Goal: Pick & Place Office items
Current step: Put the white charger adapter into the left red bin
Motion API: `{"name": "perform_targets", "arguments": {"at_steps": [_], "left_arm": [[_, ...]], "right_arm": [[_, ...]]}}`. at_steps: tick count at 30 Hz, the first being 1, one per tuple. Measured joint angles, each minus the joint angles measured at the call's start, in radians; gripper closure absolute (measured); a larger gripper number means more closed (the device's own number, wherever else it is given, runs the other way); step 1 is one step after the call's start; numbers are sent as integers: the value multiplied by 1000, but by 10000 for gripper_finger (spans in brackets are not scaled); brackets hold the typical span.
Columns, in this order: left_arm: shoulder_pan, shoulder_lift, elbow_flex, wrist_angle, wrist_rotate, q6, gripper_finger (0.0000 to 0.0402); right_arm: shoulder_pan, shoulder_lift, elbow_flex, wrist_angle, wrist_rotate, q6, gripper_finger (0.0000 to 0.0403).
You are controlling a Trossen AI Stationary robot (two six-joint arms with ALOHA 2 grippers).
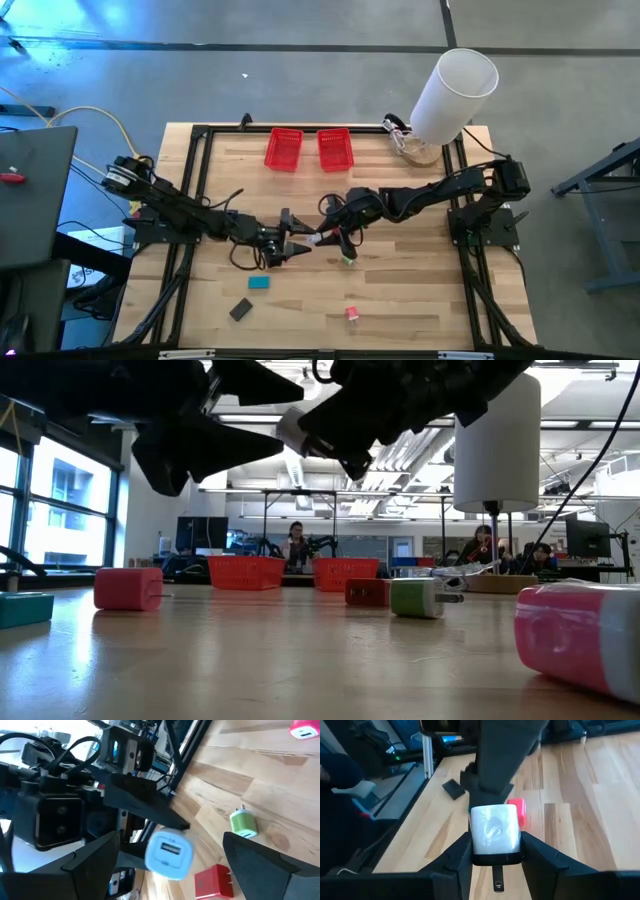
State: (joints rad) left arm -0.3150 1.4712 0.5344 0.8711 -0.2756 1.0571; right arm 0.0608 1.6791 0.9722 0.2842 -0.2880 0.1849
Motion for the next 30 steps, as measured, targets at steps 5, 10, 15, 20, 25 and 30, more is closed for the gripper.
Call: {"name": "perform_targets", "arguments": {"at_steps": [5, 10, 15, 20, 25, 30], "left_arm": [[28, 0, 7, -4, 39, -51, 53], [53, 14, 15, -24, 84, -97, 53], [53, 42, 27, -32, 107, -96, 54], [53, 96, 58, -29, 114, -97, 54], [53, 98, 69, -26, 124, -98, 54], [72, 98, 70, -42, 158, -149, 63]], "right_arm": [[0, 0, 0, -8, -3, 35, 275], [0, 0, 0, -50, -10, 76, 275], [-3, 0, 0, -55, -24, 103, 275], [-3, 0, 0, -59, -27, 107, 275], [-3, 0, 0, -74, -18, 110, 275], [-3, 0, 0, -81, -18, 110, 275]]}}
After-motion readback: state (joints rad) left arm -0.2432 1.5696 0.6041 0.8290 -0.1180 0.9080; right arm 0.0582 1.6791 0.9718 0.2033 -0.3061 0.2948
